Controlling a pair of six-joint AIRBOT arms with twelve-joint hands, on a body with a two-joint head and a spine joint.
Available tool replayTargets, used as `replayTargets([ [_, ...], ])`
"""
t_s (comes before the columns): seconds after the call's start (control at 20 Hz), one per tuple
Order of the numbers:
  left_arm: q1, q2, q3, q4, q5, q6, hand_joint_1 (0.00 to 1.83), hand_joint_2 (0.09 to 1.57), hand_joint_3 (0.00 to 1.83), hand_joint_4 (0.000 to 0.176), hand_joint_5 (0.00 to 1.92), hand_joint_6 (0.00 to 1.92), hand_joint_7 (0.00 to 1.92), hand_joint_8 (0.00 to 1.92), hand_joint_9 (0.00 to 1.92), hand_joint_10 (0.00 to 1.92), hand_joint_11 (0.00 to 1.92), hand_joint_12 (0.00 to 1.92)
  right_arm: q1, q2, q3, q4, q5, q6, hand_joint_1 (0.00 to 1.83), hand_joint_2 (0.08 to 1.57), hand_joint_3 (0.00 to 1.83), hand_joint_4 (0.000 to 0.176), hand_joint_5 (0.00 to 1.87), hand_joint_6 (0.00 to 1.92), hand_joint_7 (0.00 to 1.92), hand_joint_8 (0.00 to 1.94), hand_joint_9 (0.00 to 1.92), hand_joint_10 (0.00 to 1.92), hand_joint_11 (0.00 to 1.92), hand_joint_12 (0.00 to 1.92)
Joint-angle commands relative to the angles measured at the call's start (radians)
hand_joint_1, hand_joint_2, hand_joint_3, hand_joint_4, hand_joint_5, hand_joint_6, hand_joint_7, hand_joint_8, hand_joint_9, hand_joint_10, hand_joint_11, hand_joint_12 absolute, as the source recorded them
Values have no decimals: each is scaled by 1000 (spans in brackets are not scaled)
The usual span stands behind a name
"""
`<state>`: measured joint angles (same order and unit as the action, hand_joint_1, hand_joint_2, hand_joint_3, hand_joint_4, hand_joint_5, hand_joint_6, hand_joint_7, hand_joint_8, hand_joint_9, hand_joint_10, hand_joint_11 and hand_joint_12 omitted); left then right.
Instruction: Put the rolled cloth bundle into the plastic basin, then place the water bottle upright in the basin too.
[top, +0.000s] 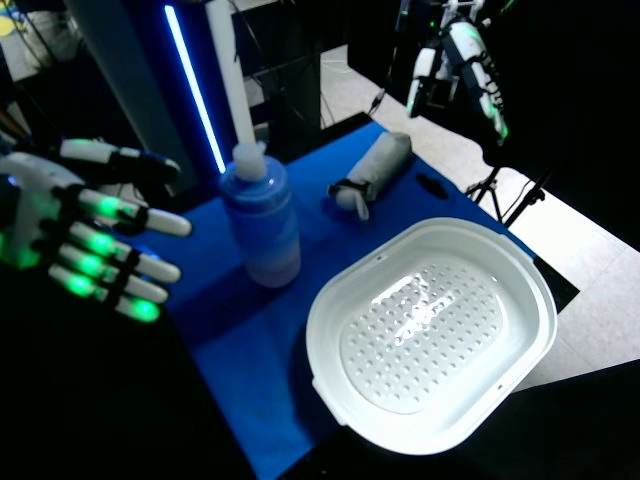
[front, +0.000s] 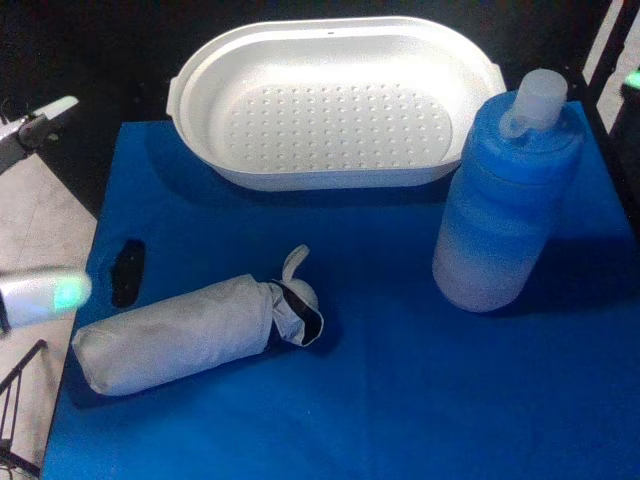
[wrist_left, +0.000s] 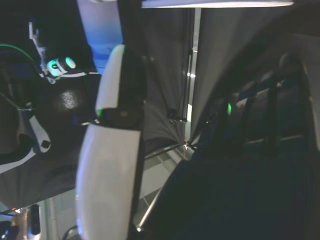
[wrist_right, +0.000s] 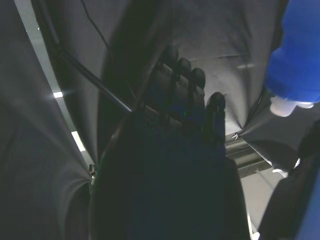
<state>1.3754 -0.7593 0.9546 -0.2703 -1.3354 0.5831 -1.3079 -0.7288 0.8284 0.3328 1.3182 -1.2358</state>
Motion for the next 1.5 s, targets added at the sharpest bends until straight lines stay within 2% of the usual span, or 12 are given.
replayTargets([
  [0.0,-16,10,-1,2,-136,-3,597,883,0,176,76,9,0,0,0,0,0,0,10,3,6,4,120,4,202,1308,3,174,246,0,288,1,270,0,267,24],
  [0.25,-104,26,1,134,-30,11,656,779,0,176,219,7,141,7,75,8,0,0,10,2,6,4,112,4,230,1336,5,158,250,2,273,1,262,0,264,9],
  [0.3,-134,26,1,179,16,13,570,784,1,176,189,0,102,0,38,0,0,0,10,2,7,4,109,4,230,1340,6,156,246,0,268,0,250,0,247,1],
  [0.35,-162,26,1,222,59,13,500,821,14,176,228,14,115,6,48,6,0,0,10,2,9,4,107,4,227,1337,3,167,251,2,262,0,231,0,228,0],
  [0.45,-199,26,0,290,132,12,541,825,0,176,200,0,120,0,51,1,0,0,10,3,10,4,105,4,231,1343,4,166,254,3,262,1,229,1,223,1],
  [0.75,-322,-12,18,464,350,12,587,843,14,176,252,6,172,1,131,3,44,28,10,1,10,5,104,4,293,1358,0,123,267,4,253,0,211,0,178,0],
  [0.9,-410,-47,42,575,505,13,666,815,0,176,290,1,220,1,224,8,90,80,10,2,10,5,103,4,285,1361,2,114,270,1,236,0,193,0,166,1],
  [0.95,-426,-61,53,597,543,13,682,819,1,176,279,0,247,6,261,12,123,115,10,2,10,5,103,4,293,1365,3,127,271,1,231,0,190,0,167,1],
  [1.05,-444,-85,71,627,599,13,681,830,0,176,278,1,244,0,268,0,0,433,10,1,10,5,103,4,292,1367,2,122,271,0,235,1,185,0,159,0],
  [1.25,-462,-119,108,657,701,14,758,894,3,176,300,3,366,7,352,10,0,507,10,0,9,5,103,4,270,1380,7,109,274,0,231,0,183,0,165,2],
  [1.4,-462,-124,115,653,713,15,882,1037,4,172,379,3,466,5,469,13,0,669,10,0,9,4,103,4,252,1399,6,112,276,1,236,1,182,1,158,0],
  [1.45,-462,-126,118,646,707,15,1171,1071,2,132,446,8,634,26,622,61,0,1086,9,-1,9,4,103,4,249,1410,8,110,271,0,236,1,182,1,151,0],
])
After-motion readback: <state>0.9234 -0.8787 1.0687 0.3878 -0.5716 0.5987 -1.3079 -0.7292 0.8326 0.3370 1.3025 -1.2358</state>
